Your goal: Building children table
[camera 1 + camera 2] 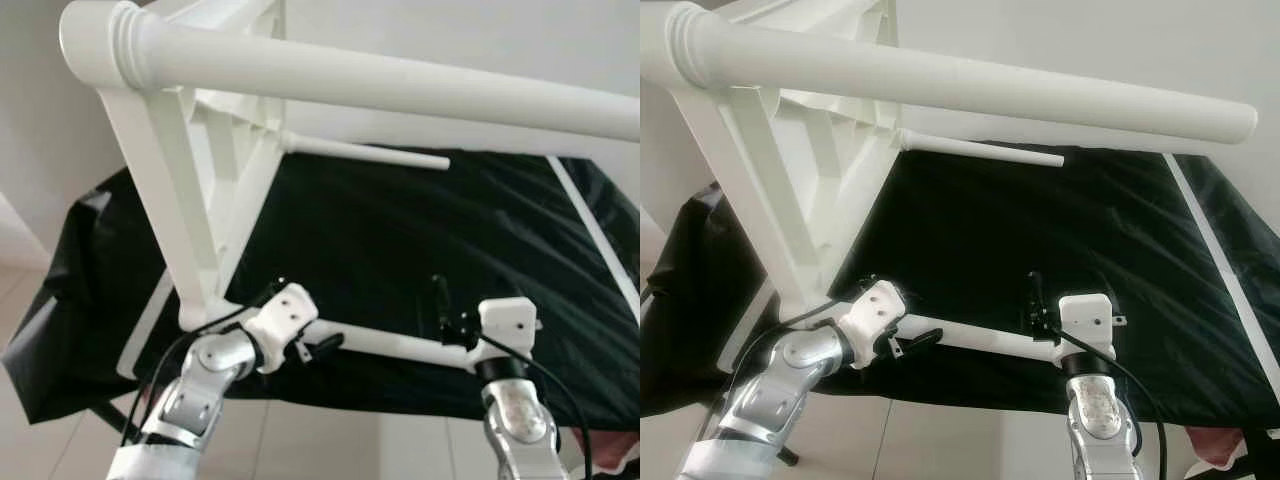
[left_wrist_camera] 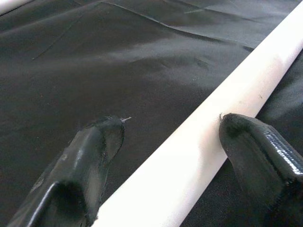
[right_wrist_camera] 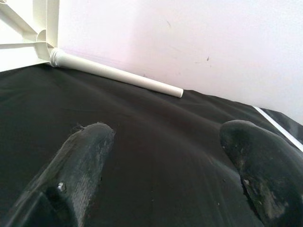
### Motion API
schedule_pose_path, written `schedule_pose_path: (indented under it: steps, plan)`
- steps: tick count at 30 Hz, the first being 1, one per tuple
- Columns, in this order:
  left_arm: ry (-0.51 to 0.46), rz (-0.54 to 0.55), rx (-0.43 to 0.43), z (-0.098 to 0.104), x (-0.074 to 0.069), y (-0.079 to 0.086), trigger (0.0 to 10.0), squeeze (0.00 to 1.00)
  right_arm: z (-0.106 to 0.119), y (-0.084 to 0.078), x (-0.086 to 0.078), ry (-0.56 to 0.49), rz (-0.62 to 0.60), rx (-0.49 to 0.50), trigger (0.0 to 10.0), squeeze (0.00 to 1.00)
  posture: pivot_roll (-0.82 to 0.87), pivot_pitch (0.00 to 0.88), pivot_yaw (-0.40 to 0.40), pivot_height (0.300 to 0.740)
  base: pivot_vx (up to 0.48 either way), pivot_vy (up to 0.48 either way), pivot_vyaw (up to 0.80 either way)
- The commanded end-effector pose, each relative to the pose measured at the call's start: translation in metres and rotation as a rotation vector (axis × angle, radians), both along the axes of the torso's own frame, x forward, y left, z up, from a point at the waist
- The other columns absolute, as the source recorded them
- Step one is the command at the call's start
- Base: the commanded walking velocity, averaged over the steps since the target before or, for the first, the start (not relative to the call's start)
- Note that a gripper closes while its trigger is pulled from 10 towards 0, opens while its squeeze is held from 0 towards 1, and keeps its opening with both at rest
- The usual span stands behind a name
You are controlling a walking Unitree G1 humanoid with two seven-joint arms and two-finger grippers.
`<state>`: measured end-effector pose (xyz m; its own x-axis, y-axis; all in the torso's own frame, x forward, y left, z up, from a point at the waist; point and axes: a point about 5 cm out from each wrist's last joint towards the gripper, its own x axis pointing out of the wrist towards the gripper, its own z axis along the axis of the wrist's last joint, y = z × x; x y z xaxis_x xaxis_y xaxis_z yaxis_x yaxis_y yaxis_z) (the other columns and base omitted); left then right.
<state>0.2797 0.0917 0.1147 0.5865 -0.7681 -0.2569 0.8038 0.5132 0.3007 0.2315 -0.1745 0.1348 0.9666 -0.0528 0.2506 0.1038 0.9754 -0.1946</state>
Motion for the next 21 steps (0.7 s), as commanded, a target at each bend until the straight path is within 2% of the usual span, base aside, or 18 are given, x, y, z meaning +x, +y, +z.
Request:
schedule_pose_path:
  steps: [1,6,7,10,12,15,19,21]
  plan:
    - [-0.036,0.155,0.034,-0.006,0.005,0.008,10.0,0.0,0.002,-0.001,0.001,0.0,-0.009,0.007,10.0,0.0,0.04,0.0,-0.004,0.74,0.0,0.0,0.0]
    - [-0.054,0.121,0.045,-0.006,0.004,0.01,10.0,0.0,0.002,-0.003,0.001,0.0,-0.014,0.007,10.0,0.0,0.04,0.0,-0.003,0.74,0.0,0.0,0.0]
    - [-0.053,0.079,0.034,-0.004,0.001,0.01,10.0,0.0,0.002,-0.004,0.001,0.001,-0.016,0.007,10.0,0.0,0.04,0.0,-0.002,0.74,0.0,0.0,0.0]
    - [-0.052,0.043,0.046,-0.005,-0.002,0.013,10.0,0.0,0.002,-0.004,0.001,0.003,-0.016,0.008,10.0,0.0,0.04,0.0,-0.002,0.74,0.0,0.0,0.0]
    - [-0.065,0.004,0.102,-0.007,-0.005,0.017,10.0,0.0,0.001,-0.005,0.001,0.009,-0.014,0.007,10.0,0.0,0.04,0.0,-0.004,0.74,0.0,0.0,0.0]
    - [-0.061,0.077,0.153,-0.014,0.004,0.017,10.0,0.0,0.001,-0.004,0.002,0.008,-0.015,0.009,10.0,0.0,0.04,0.0,-0.003,0.74,0.0,0.0,0.0]
    - [-0.071,0.105,0.171,-0.016,0.008,0.015,10.0,0.0,0.002,-0.003,0.003,0.005,-0.015,0.011,10.0,0.0,0.04,0.0,-0.002,0.74,0.0,0.0,0.0]
    - [-0.069,0.205,0.16,-0.015,0.021,0.012,10.0,0.0,0.004,-0.004,0.006,-0.005,-0.022,0.011,10.0,0.0,0.03,0.0,0.002,0.74,0.0,0.0,0.0]
